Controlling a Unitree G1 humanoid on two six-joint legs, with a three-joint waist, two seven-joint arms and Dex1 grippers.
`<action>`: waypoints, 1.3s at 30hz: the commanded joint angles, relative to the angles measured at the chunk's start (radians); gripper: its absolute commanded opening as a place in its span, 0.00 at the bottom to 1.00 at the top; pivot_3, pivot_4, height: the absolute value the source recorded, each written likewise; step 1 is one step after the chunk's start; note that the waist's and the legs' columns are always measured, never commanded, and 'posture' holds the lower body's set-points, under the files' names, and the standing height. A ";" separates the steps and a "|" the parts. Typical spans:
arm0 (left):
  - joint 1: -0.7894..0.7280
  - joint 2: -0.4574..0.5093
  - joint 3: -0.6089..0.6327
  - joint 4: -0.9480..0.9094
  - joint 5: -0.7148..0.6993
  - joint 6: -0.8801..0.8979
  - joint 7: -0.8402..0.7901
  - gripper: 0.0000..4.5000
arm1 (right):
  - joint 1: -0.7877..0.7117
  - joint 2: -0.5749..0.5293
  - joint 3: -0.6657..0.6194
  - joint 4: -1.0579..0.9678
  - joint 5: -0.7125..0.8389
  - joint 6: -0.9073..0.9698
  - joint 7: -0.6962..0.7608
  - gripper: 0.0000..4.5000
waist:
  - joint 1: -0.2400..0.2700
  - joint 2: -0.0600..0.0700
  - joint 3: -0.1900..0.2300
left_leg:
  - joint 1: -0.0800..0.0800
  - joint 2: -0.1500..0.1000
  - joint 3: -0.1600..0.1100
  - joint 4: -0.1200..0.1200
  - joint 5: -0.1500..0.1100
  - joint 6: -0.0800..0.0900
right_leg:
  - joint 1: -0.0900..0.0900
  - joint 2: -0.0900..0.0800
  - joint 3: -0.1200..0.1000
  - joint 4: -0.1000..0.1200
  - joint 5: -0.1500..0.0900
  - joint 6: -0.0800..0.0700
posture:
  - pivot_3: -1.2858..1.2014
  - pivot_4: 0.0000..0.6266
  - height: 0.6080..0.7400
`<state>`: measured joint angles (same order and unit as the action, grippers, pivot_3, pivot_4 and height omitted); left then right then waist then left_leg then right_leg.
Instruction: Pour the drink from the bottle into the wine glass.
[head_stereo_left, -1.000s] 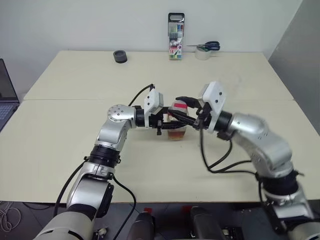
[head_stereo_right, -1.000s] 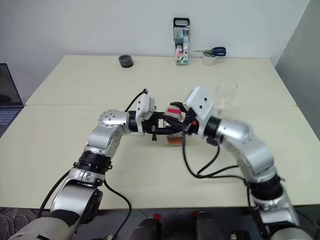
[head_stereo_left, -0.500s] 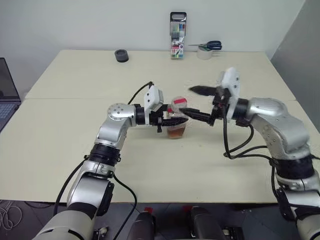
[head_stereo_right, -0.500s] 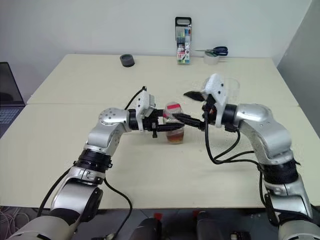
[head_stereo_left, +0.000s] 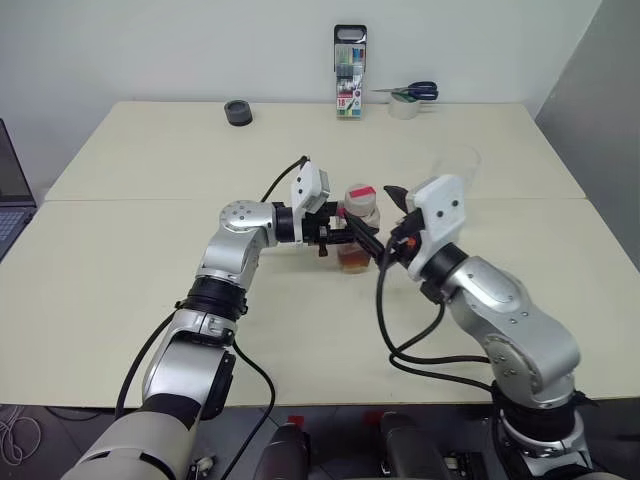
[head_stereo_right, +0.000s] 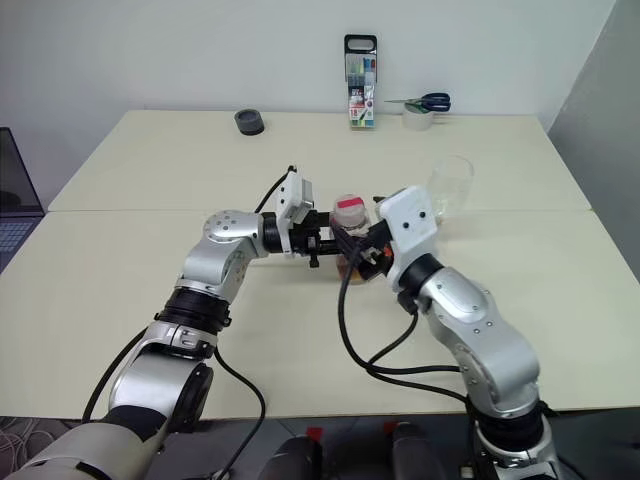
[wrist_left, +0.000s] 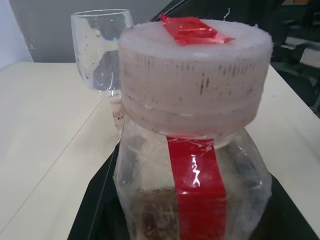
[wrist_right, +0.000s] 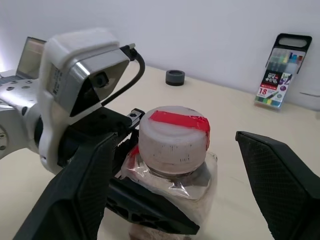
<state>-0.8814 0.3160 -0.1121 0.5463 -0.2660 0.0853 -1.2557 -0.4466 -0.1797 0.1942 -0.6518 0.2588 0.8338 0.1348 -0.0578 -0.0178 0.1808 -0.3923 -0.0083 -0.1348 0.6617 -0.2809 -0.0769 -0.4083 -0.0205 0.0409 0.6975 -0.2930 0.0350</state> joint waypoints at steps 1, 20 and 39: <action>-0.035 -0.004 0.007 -0.013 0.000 -0.036 -0.007 0.39 | -0.028 0.023 0.009 0.003 -0.030 -0.043 -0.018 0.89 | 0.000 0.000 0.000 | 0.000 0.000 0.000 0.000 0.000 0.000 | 0.000 0.000 0.000 0.000 0.000 0.000 | 0.52 0.24 1.00; -0.022 0.003 0.006 -0.025 0.012 -0.046 -0.008 0.39 | -0.080 0.085 0.002 0.117 -0.090 -0.094 -0.016 0.55 | -0.002 0.000 0.000 | 0.000 0.000 0.000 0.000 0.000 0.000 | 0.000 0.000 0.000 0.000 0.000 0.000 | 0.52 0.24 1.00; -0.042 0.019 -0.005 -0.020 0.011 -0.056 -0.069 0.39 | -0.430 -0.376 -0.052 0.642 0.214 -0.165 0.906 0.41 | -0.008 0.001 0.001 | 0.002 0.000 0.000 -0.001 -0.002 0.004 | 0.002 0.001 -0.001 -0.001 0.000 0.000 | 0.52 0.24 1.00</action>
<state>-0.9041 0.3173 -0.1498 0.5530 -0.2346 0.0437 -1.3213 -0.8767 -0.5302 0.1700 -0.0279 0.4577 0.6556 1.0048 -0.0655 -0.0163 0.1821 -0.3901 -0.0078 -0.1342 0.6608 -0.2831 -0.0727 -0.4066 -0.0199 0.0402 0.6969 -0.2928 0.0349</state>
